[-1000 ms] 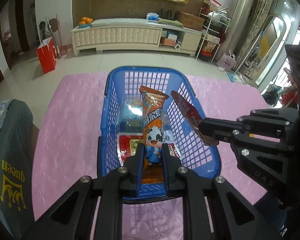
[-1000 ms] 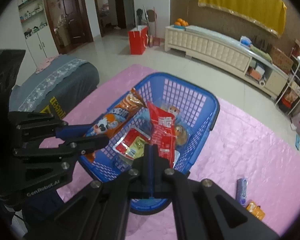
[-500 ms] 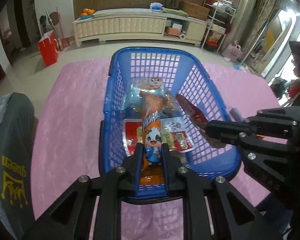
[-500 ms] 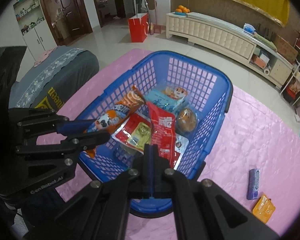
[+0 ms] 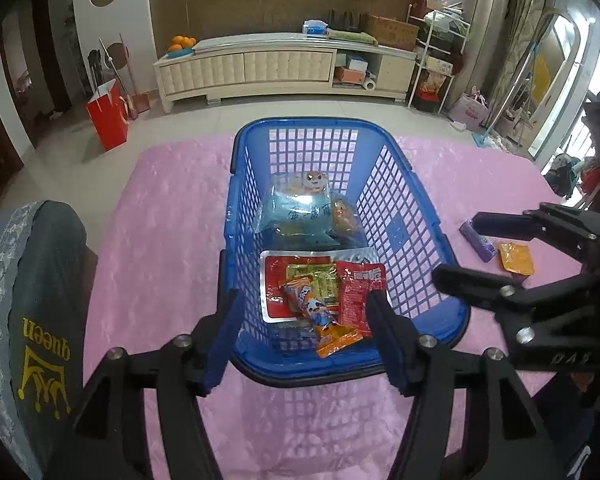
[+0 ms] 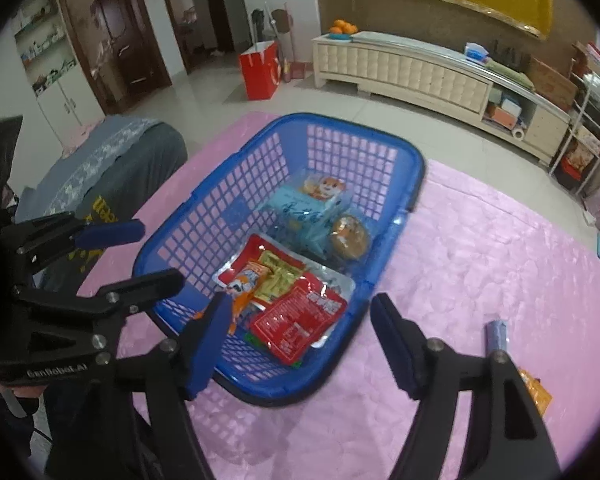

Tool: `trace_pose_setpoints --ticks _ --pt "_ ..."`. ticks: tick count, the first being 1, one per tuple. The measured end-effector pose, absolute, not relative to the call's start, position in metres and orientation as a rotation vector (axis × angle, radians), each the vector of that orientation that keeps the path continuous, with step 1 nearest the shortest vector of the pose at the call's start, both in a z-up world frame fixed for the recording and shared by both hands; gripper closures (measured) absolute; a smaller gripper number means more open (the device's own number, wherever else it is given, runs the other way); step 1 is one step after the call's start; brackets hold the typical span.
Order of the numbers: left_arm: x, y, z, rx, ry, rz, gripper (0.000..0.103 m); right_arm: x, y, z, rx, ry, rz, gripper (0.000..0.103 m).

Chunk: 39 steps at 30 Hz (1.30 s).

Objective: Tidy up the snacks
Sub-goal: 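Open both grippers to drop the snacks into the basket, then move both grippers toward the blue stick pack and orange packet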

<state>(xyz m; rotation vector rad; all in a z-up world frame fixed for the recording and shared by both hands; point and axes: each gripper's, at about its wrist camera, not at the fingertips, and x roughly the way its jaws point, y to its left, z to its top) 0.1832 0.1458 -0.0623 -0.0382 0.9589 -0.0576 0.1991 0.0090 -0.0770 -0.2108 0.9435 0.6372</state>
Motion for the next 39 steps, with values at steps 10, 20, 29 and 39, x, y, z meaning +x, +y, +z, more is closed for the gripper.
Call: trace_pose_setpoints --ticks 10,20,29,39 --pt "0.178 0.100 -0.034 0.008 0.911 -0.088 0.036 0.191 -0.065 -0.054 -0.177 0.890 0.532 0.025" --pt "0.194 0.009 -0.026 0.069 0.890 -0.187 0.029 0.190 -0.150 -0.041 -0.143 0.862 0.413 0.015" --pt "0.224 -0.067 -0.046 0.074 0.930 -0.269 0.029 0.195 -0.213 -0.065 -0.137 0.914 0.351 0.014" --pt "0.244 -0.110 -0.110 0.107 1.055 -0.299 0.029 0.212 -0.239 -0.128 -0.259 0.996 0.458 0.014"
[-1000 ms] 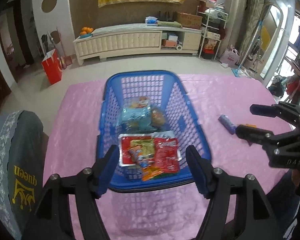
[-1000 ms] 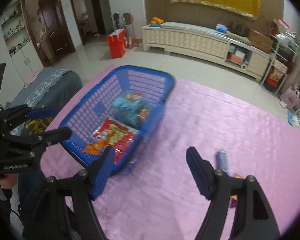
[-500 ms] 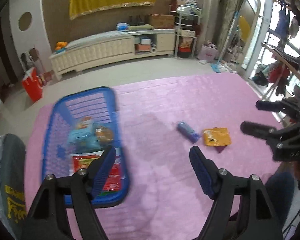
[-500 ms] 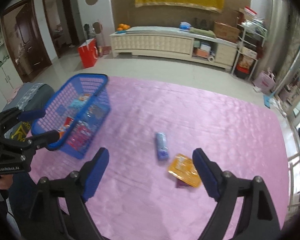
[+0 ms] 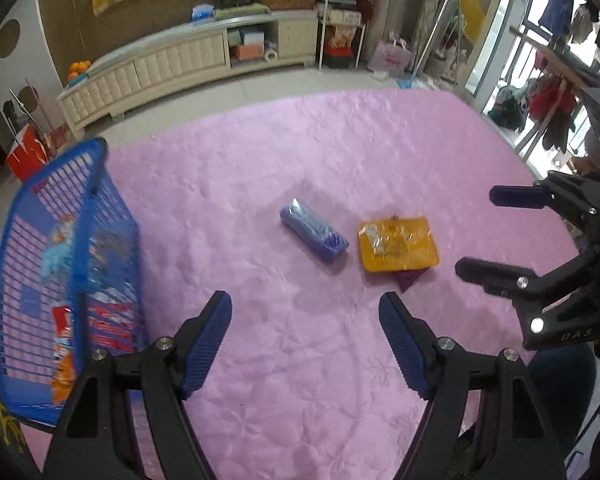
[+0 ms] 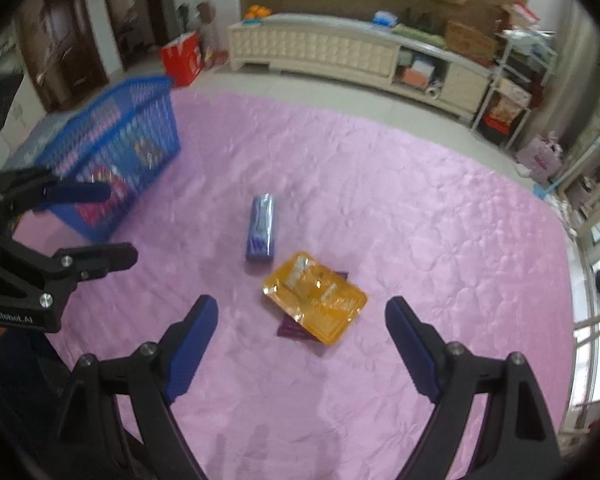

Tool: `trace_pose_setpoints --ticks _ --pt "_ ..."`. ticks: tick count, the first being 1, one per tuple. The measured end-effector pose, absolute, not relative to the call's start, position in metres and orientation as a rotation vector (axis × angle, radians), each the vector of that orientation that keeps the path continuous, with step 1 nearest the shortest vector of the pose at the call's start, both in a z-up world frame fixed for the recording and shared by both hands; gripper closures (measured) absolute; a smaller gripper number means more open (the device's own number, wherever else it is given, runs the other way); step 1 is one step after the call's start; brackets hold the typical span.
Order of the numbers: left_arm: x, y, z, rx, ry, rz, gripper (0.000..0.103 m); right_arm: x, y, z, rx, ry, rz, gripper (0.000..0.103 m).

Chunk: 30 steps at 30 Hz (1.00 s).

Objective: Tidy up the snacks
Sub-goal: 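Move both grippers toward the blue stick pack and orange packet, then grasp the orange packet with the right gripper while the left grasps the blue Doublemint pack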

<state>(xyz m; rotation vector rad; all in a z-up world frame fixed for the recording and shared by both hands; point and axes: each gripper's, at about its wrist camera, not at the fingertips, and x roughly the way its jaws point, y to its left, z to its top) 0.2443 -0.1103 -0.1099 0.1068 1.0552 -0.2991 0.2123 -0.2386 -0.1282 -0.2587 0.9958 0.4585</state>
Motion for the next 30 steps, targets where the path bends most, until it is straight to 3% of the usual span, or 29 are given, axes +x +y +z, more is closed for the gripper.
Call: trace_pose_setpoints --ticks 11,20,22,26,28,30 --pt "0.264 -0.120 -0.168 0.126 1.153 -0.301 0.029 0.249 -0.219 -0.201 -0.427 1.087 0.636 0.014" --pt "0.273 -0.121 -0.194 0.112 1.196 -0.297 0.029 0.269 -0.206 -0.227 -0.561 1.105 0.697 0.015" --pt "0.274 -0.120 -0.196 0.101 1.205 -0.291 0.029 0.270 -0.207 -0.226 -0.529 1.117 0.720 0.029" --pt "0.275 -0.115 -0.197 0.075 1.204 -0.279 0.029 0.277 -0.217 -0.221 -0.438 1.133 0.725 0.039" --pt "0.279 -0.108 -0.195 0.061 1.198 -0.276 0.029 0.278 -0.221 -0.218 -0.419 1.138 0.729 0.055" --pt "0.279 -0.105 -0.191 0.049 1.189 -0.277 0.029 0.276 -0.223 -0.213 -0.381 1.133 0.726 0.061"
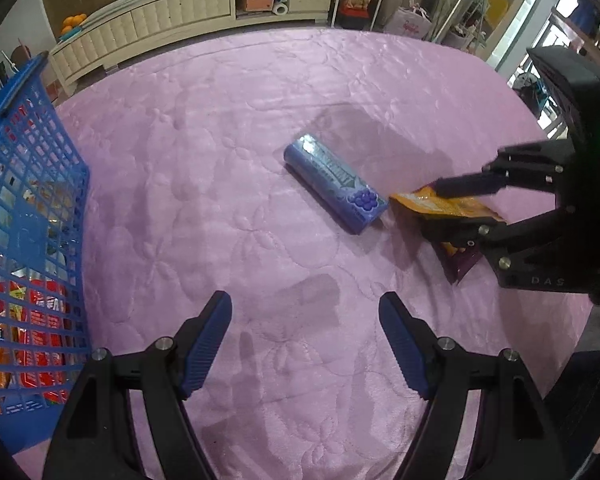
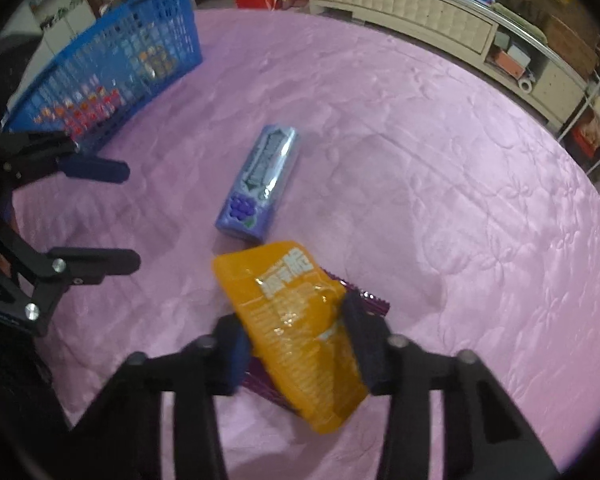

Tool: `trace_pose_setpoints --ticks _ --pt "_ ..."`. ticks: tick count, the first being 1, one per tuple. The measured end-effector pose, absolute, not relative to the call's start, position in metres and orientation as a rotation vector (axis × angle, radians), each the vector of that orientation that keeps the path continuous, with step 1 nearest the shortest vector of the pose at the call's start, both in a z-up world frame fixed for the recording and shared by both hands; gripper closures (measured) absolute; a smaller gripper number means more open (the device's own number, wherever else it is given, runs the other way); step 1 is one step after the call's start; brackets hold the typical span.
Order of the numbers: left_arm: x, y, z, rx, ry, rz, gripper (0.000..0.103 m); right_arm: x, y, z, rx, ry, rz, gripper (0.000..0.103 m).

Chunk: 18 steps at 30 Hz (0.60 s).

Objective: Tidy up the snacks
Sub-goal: 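Grasp the orange packet with the right gripper while the left grasps the blue Doublemint pack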

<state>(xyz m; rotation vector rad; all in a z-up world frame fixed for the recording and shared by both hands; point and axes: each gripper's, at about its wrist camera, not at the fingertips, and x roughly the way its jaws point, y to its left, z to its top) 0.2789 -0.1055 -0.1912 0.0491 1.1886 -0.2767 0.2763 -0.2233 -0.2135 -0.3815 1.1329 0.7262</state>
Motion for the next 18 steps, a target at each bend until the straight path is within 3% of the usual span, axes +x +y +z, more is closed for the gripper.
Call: trace_pose_setpoints --ticks 10,18 --pt "0.280 -0.116 -0.170 0.035 1.159 -0.287 0.029 0.277 -0.239 -0.191 -0.154 1.081 0.537 0.093" --pt "0.309 -0.133 -0.173 0.025 1.170 -0.256 0.029 0.282 -0.254 -0.176 -0.065 0.975 0.398 0.093"
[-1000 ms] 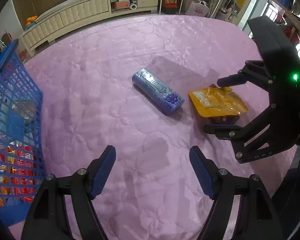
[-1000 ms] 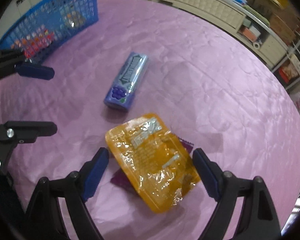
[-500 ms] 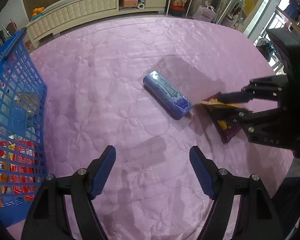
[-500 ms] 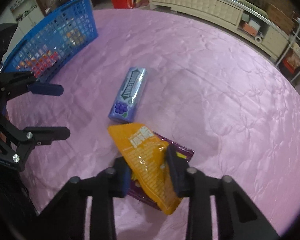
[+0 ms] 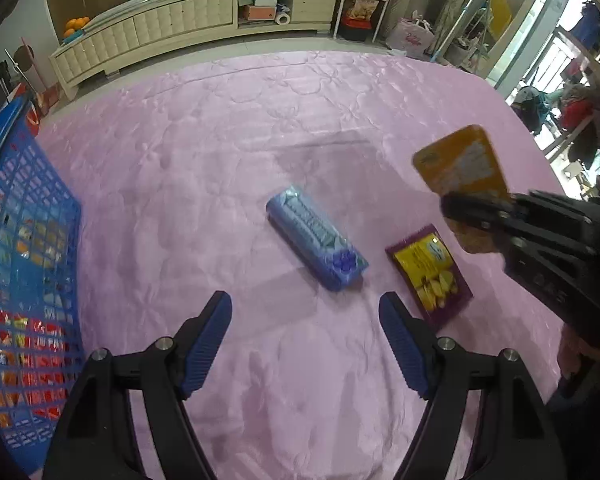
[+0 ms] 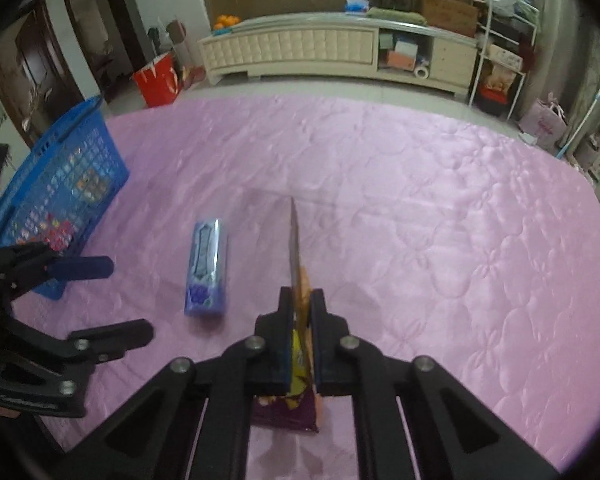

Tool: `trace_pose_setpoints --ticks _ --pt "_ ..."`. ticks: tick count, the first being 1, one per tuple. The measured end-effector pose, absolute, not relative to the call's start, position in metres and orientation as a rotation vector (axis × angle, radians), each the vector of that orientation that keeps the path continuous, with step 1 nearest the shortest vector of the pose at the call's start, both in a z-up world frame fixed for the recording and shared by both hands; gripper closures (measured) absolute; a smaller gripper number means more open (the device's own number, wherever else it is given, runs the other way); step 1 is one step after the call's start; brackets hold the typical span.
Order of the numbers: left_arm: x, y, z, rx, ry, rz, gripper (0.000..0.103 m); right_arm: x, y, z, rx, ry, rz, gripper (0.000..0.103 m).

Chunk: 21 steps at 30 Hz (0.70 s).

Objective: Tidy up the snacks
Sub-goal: 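Grasp the orange packet with the right gripper while the left grasps the blue Doublemint pack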

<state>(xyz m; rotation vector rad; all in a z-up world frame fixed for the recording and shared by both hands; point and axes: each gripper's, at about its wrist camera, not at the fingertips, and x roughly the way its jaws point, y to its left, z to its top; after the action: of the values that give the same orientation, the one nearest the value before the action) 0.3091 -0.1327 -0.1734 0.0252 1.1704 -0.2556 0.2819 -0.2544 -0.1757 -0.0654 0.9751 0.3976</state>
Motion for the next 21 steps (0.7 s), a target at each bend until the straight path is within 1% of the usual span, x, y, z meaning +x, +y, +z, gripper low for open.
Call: trace_pose_setpoints --ticks 4,14,16,17,18,21 --pt "0.329 -0.143 -0.180 -0.001 1.199 -0.225 0.029 0.288 -0.263 -0.182 -0.037 0.993 0.355 0.093" --pt "0.363 -0.165 -0.196 0.062 1.222 -0.145 0.029 0.294 -0.259 -0.179 -0.052 0.980 0.385 0.093" --pt "0.366 -0.165 -0.197 0.032 1.233 -0.158 0.037 0.294 -0.259 -0.180 -0.046 0.982 0.390 0.093" --pt "0.366 -0.166 -0.200 0.020 1.253 -0.165 0.048 0.294 -0.259 -0.179 -0.046 0.981 0.391 0.093" --pt "0.366 -0.166 -0.203 0.011 1.277 -0.167 0.056 0.294 -0.261 -0.179 -0.046 0.981 0.391 0.093" --pt "0.365 -0.167 -0.205 0.022 1.271 -0.165 0.062 0.294 -0.265 -0.179 -0.038 0.982 0.389 0.093"
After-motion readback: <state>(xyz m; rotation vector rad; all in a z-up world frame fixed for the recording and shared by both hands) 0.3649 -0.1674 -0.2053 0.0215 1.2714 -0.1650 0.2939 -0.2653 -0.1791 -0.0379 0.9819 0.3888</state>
